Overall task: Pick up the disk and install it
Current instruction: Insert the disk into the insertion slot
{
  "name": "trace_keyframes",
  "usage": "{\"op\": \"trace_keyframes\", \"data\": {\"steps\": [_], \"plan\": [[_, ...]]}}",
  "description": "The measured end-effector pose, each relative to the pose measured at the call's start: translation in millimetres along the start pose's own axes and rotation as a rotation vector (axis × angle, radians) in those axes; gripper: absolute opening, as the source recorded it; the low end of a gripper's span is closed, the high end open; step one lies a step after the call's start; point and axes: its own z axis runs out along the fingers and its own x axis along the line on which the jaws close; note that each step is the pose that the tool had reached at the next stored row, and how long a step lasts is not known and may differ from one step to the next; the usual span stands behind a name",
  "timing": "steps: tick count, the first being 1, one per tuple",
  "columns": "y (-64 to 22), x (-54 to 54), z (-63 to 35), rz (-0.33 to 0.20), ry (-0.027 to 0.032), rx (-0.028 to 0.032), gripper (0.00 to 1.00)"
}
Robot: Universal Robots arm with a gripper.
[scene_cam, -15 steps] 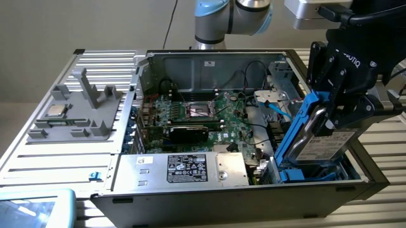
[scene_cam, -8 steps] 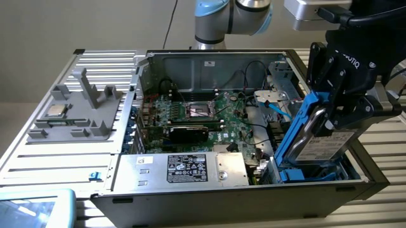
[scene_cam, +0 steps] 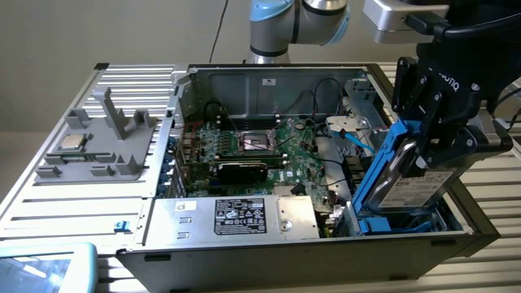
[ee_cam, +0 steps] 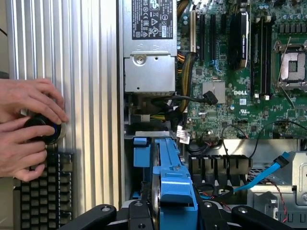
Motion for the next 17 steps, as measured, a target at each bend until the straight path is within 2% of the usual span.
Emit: {"op": "trace_keyframes", "data": {"steps": [17], "plan": [[0.2,-0.1,5.3,0.0,-0.0009,0.0,0.37]]}}
